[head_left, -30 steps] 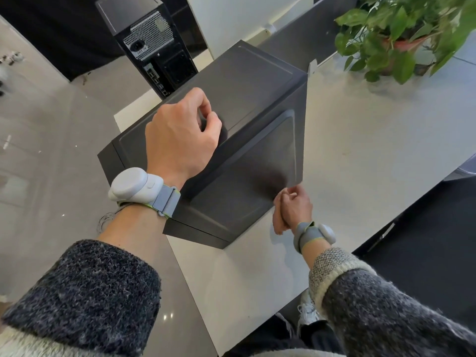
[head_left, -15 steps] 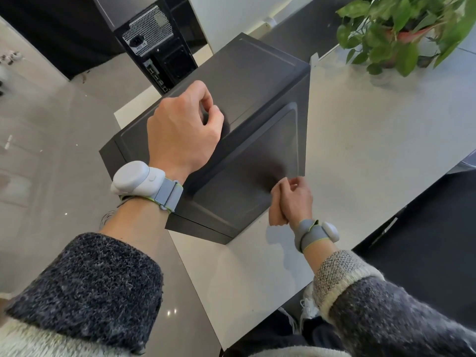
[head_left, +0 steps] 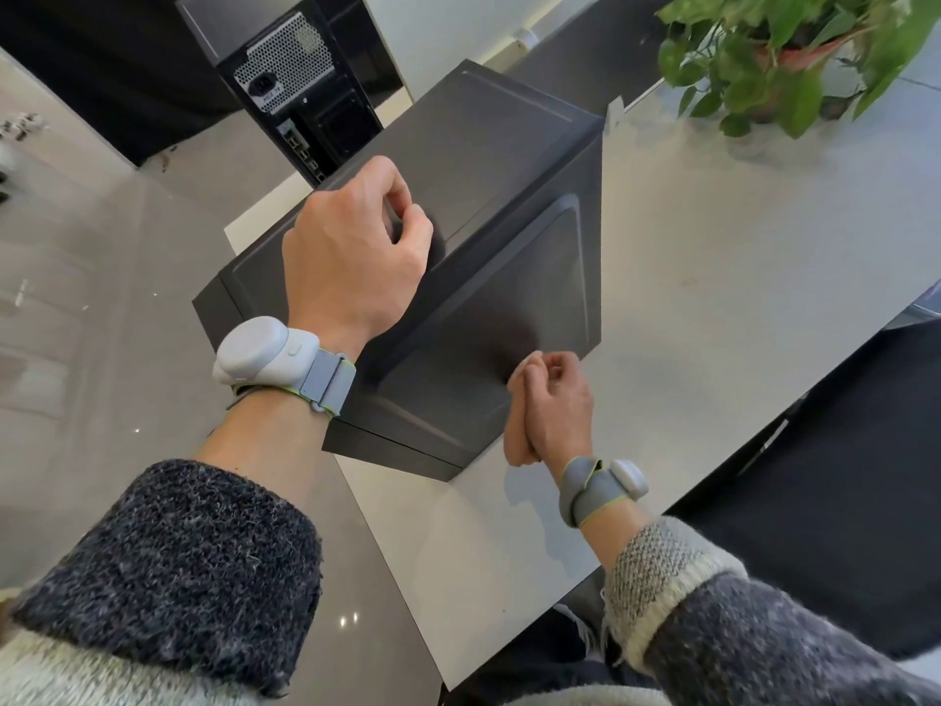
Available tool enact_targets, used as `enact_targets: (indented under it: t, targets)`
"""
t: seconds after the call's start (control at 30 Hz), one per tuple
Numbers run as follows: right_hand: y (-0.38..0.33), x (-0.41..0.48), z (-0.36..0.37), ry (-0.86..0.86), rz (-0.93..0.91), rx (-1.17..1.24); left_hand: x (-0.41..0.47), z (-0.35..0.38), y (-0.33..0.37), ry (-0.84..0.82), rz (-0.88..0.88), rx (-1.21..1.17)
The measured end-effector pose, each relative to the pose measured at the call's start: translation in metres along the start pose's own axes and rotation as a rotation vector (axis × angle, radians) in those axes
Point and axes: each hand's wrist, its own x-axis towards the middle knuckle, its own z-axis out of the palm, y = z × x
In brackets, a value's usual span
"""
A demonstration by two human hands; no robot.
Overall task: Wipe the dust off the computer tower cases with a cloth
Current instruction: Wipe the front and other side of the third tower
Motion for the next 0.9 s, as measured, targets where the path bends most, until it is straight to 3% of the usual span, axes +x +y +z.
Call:
enact_targets:
  t: [0.07, 0.23, 0.47, 0.63, 0.8, 0.9]
  targets:
    - [0.004, -0.008, 0.005, 0.01, -0.054, -0.006, 0.0, 0.0, 0.0, 0.001, 0.004, 0.004]
    - [0.023, 0.012, 0.006, -0.05, 0.154, -0.074, -0.001, -0.001, -0.002, 0.009, 0.001, 0.01]
    - [0.013, -0.017, 0.013, 0.052, -0.025, 0.061, -0.001, -0.004, 0.005, 0.021, -0.034, 0.018]
    - [0.026, -0.001, 0.006, -0.008, 0.157, -0.029, -0.001, -0.005, 0.005, 0.006, -0.006, 0.005]
    - [-0.004, -0.041, 0.002, -0.01, -0.041, 0.146, -0.003, -0.003, 0.003, 0.009, 0.018, -0.01]
    - [0.007, -0.043, 0.014, 0.022, 0.006, 0.087, -0.006, -0.005, 0.003, 0.017, 0.046, -0.02]
